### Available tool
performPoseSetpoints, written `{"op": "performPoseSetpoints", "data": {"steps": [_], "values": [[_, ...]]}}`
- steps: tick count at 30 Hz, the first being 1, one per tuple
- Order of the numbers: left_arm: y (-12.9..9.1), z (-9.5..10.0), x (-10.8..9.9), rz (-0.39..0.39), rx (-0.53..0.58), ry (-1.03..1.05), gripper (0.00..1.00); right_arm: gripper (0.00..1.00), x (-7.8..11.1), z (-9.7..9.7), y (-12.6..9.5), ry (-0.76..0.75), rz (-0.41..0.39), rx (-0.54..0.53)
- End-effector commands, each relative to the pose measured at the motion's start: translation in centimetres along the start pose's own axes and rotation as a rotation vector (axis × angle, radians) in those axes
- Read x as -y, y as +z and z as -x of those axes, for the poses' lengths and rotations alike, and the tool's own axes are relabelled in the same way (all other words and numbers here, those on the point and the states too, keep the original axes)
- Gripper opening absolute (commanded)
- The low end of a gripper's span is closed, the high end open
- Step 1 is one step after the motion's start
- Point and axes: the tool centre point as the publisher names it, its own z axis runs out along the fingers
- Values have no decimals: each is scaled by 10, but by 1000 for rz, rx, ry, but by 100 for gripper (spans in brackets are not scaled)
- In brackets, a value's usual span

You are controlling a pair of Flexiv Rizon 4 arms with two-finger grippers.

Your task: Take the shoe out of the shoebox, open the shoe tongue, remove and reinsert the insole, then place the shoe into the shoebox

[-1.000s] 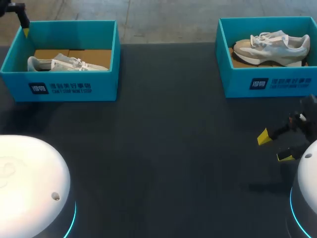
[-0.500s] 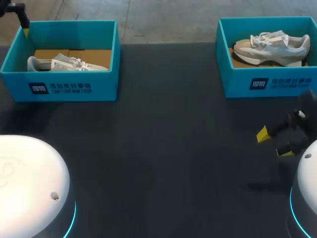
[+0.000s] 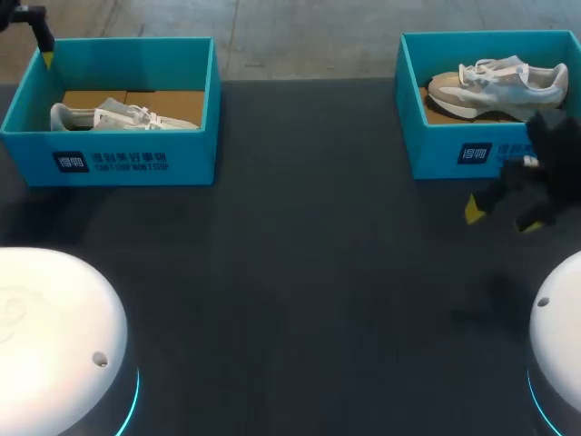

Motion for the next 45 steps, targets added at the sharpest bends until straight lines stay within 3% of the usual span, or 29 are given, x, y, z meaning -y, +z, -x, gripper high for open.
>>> {"op": "performPoseSetpoints", "data": {"steps": [1, 13, 18, 37, 45], "values": [[0, 0, 1, 3, -2, 0, 100, 100, -37, 3, -5, -19, -64, 87], [0, 0, 1, 3, -2, 0, 100, 100, -90, 41, -16, -59, -47, 206], [0, 0, 1, 3, -2, 0, 100, 100, -110, 60, -26, -68, 10, 253], [0, 0, 1, 3, -2, 0, 100, 100, -110, 60, -26, -68, 10, 253], [0, 0, 1, 3, -2, 0, 100, 100, -143, 76, -40, -104, 26, 348]]}}
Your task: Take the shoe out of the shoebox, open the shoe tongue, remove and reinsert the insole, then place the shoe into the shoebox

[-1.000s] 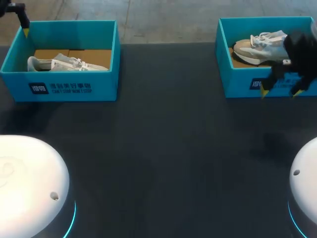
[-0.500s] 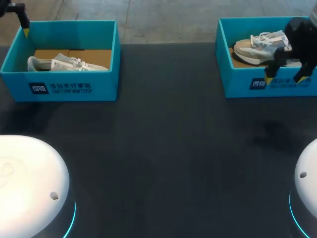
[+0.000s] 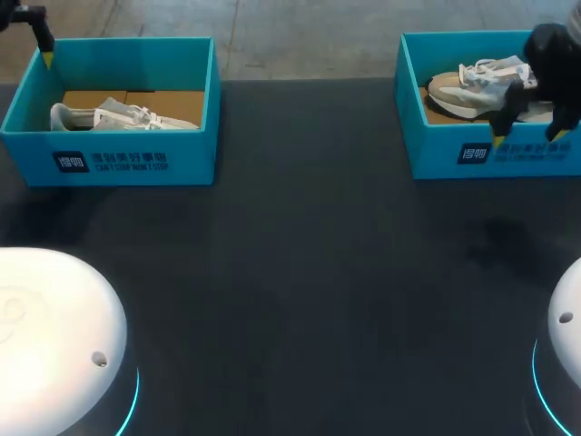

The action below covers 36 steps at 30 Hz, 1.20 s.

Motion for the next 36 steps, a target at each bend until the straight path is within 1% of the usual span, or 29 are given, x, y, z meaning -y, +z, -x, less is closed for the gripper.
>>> {"op": "performPoseSetpoints", "data": {"steps": [1, 9, 11, 15, 20, 27, 32, 36], "values": [[0, 0, 1, 3, -2, 0, 100, 100, -19, 6, -1, -13, -22, 21], [0, 0, 1, 3, -2, 0, 100, 100, -50, 32, 8, -42, -15, 83], [0, 0, 1, 3, -2, 0, 100, 100, -63, 43, 9, -51, -1, 110], [0, 0, 1, 3, -2, 0, 100, 100, -86, 59, 13, -72, 6, 147], [0, 0, 1, 3, -2, 0, 100, 100, -110, 79, 23, -65, 5, 154], [0, 0, 1, 3, -2, 0, 100, 100, -136, 105, 42, -29, -17, 160], [0, 0, 1, 3, -2, 0, 100, 100, -152, 132, 56, 19, -11, 159], [0, 0, 1, 3, -2, 0, 100, 100, -161, 152, 62, 36, -4, 170]]}}
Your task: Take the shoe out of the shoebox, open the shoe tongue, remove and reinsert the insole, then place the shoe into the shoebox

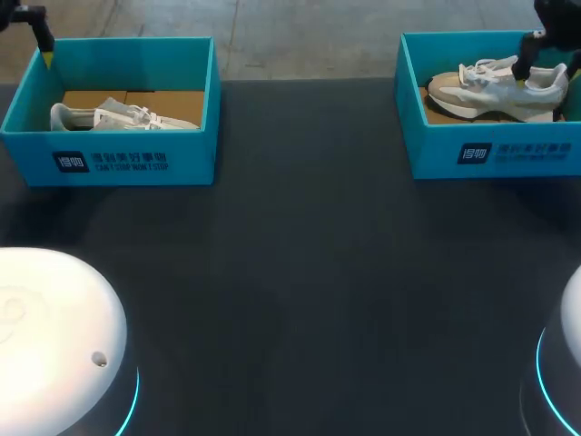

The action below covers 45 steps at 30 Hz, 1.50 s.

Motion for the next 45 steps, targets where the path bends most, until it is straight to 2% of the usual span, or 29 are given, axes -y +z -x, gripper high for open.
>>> {"op": "performPoseSetpoints", "data": {"steps": [1, 15, 30, 32, 36, 38, 40, 45], "values": [[0, 0, 1, 3, -2, 0, 100, 100, -19, 17, 14, 3, -32, -4], [0, 0, 1, 3, -2, 0, 100, 100, -67, 74, 53, -32, -53, -4], [0, 0, 1, 3, -2, 0, 100, 100, -67, 74, 53, -32, -53, -4], [0, 0, 1, 3, -2, 0, 100, 100, -70, 78, 57, -18, -43, -25], [0, 0, 1, 3, -2, 0, 100, 100, -80, 93, 68, 10, -7, 18], [0, 0, 1, 3, -2, 0, 100, 100, -84, 99, 75, 32, -15, 12], [0, 0, 1, 3, -2, 0, 100, 100, -87, 104, 82, 37, -25, 52], [0, 0, 1, 3, -2, 0, 100, 100, -94, 109, 93, 48, -39, 89]]}}
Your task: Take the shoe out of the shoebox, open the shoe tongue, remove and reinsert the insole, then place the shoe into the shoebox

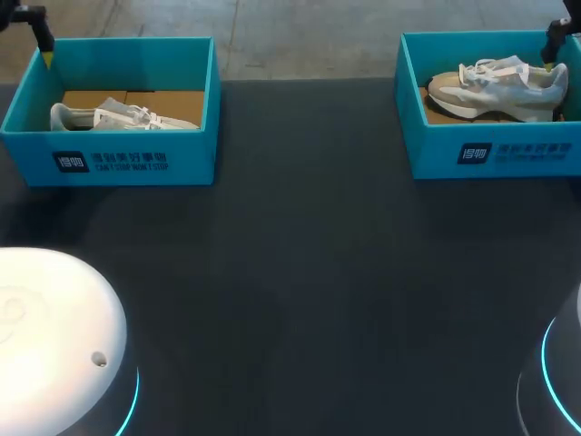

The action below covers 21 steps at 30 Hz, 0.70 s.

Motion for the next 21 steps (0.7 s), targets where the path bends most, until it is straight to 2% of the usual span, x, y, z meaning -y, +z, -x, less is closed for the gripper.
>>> {"op": "performPoseSetpoints", "data": {"steps": [1, 11, 13, 14, 16, 19, 21], "values": [[0, 0, 1, 3, -2, 0, 100, 100, -15, -3, 12, 2, -26, 44], [0, 0, 1, 3, -2, 0, 100, 100, -23, -4, 22, 26, -29, 72], [0, 0, 1, 3, -2, 0, 100, 96, -24, -2, 25, 35, -27, 79], [0, 0, 1, 3, -2, 0, 100, 98, -25, -1, 27, 36, -27, 81], [0, 0, 1, 3, -2, 0, 100, 95, -27, 2, 30, 46, -31, 84], [0, 0, 1, 3, -2, 0, 100, 85, -30, 4, 35, 52, -33, 88], [0, 0, 1, 3, -2, 0, 100, 85, -33, 4, 38, 54, -34, 87]]}}
